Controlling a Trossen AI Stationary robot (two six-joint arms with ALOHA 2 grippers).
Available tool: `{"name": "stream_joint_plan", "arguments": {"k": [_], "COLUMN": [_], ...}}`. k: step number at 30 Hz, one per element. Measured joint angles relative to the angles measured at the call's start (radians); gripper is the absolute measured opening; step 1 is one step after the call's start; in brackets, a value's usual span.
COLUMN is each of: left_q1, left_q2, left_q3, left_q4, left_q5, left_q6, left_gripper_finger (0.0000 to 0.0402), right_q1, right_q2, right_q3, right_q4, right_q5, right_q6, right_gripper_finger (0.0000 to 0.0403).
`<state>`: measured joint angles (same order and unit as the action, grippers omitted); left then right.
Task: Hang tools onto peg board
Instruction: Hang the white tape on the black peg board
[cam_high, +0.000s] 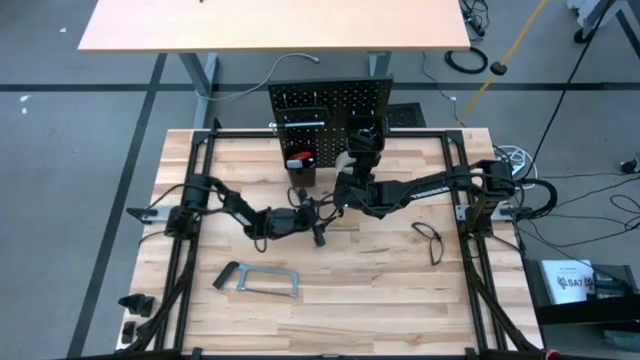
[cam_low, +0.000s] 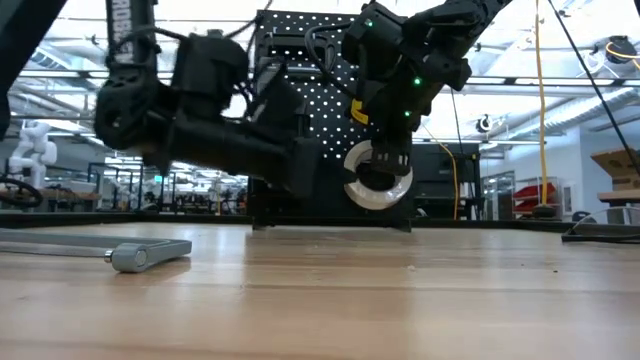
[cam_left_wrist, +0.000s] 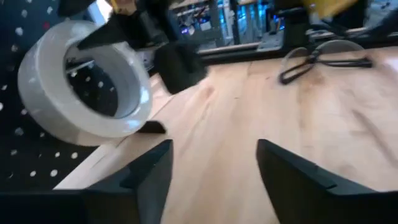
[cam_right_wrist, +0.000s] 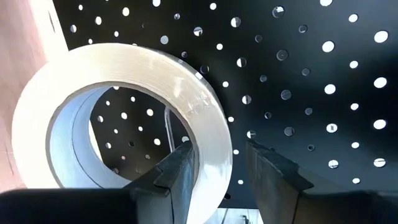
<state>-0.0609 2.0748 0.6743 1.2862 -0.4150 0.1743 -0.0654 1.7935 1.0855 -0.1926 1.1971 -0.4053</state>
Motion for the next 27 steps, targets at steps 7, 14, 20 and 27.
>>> {"name": "stream_joint_plan", "arguments": {"k": [7, 14, 20, 27], "left_q1": [0.073, 0.1, 0.15, 0.161], "left_q2": [0.006, 0.005, 0.005, 0.004], "left_q3": [0.084, 0.186, 0.26, 0.261], "left_q4": [-0.145, -0.225, -0.364, -0.402], "left_q5": [0.041, 0.033, 0.024, -0.005], "left_q6": [-0.007, 0.025, -0.021, -0.068], "left_gripper_finger": [0.0065, 0.0004, 0.0002, 0.0001], "right_q1": [0.0, 0.0, 0.0, -0.002], "right_q2": [0.0, 0.0, 0.0, 0.0], "right_q3": [0.0, 0.0, 0.0, 0.0], "right_q4": [0.002, -0.001, 0.003, 0.001], "right_q5": [-0.026, -0.019, -0.024, -0.018], "right_q6": [0.0, -0.015, -0.01, -0.01], "right_gripper_finger": [0.0137, 0.0137, 0.0137, 0.0137]}}
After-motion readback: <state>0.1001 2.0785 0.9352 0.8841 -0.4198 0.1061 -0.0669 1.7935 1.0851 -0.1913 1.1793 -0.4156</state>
